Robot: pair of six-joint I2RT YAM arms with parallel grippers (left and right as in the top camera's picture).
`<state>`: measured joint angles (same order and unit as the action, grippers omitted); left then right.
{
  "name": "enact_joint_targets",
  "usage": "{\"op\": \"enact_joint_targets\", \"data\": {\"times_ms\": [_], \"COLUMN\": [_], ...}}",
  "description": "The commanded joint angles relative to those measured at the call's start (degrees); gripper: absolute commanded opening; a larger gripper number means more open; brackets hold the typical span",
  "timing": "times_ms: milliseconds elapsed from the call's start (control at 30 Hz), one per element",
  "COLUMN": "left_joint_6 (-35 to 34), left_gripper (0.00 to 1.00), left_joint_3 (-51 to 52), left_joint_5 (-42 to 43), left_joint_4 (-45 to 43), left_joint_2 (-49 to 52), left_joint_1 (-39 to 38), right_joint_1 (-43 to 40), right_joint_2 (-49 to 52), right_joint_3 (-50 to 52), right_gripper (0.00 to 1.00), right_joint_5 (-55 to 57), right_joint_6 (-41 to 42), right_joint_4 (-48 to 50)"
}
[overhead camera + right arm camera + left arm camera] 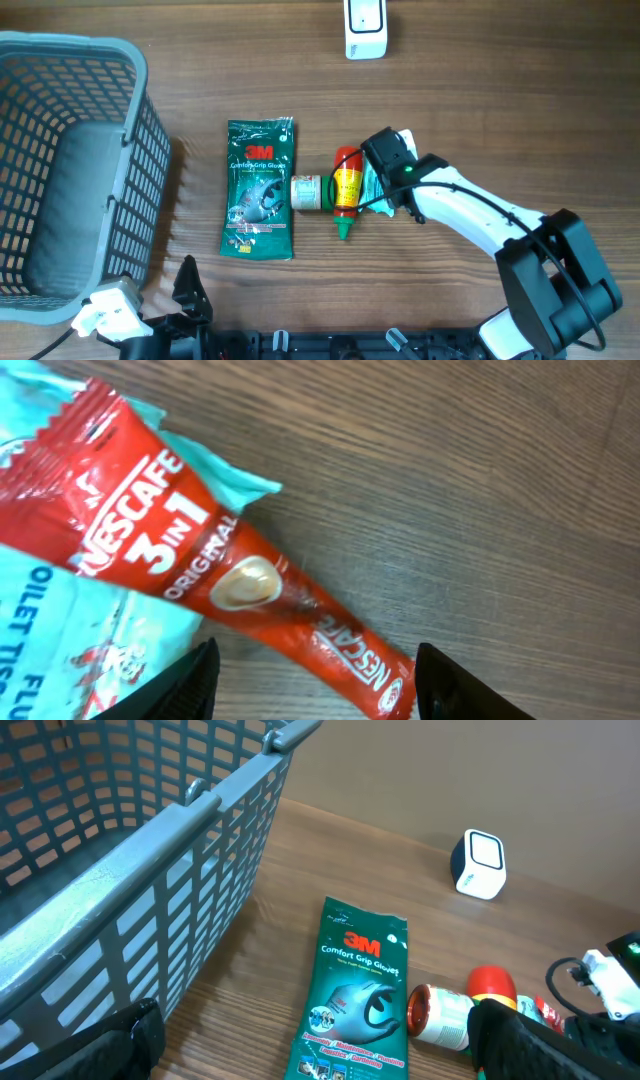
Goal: Scan the item barcode
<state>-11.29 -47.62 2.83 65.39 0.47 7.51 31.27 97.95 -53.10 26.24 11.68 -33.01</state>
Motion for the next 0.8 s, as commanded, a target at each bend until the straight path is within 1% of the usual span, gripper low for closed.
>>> {"op": "enact_joint_targets", "data": {"times_ms": [0,33,67,100,167,233,333,367,433,500,633,733,767], "left_joint_6": [-0.3,-0.3,-0.3,-0.3,-0.3,-0.3,-0.3,-0.3,-0.3,-0.3,-0.3,-0.3,-0.3], "left_gripper": [1.0,1.0,1.0,1.0,1.0,1.0,1.0,1.0,1.0,1.0,1.0,1.0,1.0], "left_joint_3": [0.0,0.0,0.0,0.0,0.0,0.0,0.0,0.0,0.0,0.0,0.0,0.0,0.0], "left_joint_5": [-0.2,-0.2,-0.2,-0.2,-0.2,-0.2,-0.2,-0.2,-0.2,-0.2,-0.2,-0.2,-0.2], "left_joint_4": [-0.2,-0.2,-0.2,-0.2,-0.2,-0.2,-0.2,-0.2,-0.2,-0.2,-0.2,-0.2,-0.2], "left_joint_2": [-0.2,-0.2,-0.2,-0.2,-0.2,-0.2,-0.2,-0.2,-0.2,-0.2,-0.2,-0.2,-0.2], "left_joint_1": [-0.3,-0.3,-0.3,-0.3,-0.3,-0.3,-0.3,-0.3,-0.3,-0.3,-0.3,-0.3,-0.3], "right_joint_1": [0.0,0.0,0.0,0.0,0.0,0.0,0.0,0.0,0.0,0.0,-0.2,-0.6,-0.7], "right_joint_2": [2.1,3.1,6.3,7.5,9.3,10.8,12.2,12.3,12.3,12.3,10.9,7.8,6.6], "right_joint_3": [3.4,4.3,5.7,5.7,5.7,5.7,5.7,5.7,5.7,5.6,2.4,-1.4,-2.8], "right_gripper": [0.63,0.62,0.57,0.54,0.5,0.43,0.31,0.29,0.18,0.05,0.04,0.04,0.09], "right_joint_5": [2.4,2.8,5.7,6.0,6.0,6.8,7.1,6.6,3.5,1.5,-0.2,-0.1,0.3], "right_joint_6": [0.9,0.9,1.0,0.9,0.7,0.7,0.7,0.5,0.0,-1.7,-0.3,1.9,2.1], "right_joint_4": [2.6,3.5,5.4,5.5,5.3,4.6,3.7,3.6,3.6,3.4,-2.1,-6.2,-8.0]}}
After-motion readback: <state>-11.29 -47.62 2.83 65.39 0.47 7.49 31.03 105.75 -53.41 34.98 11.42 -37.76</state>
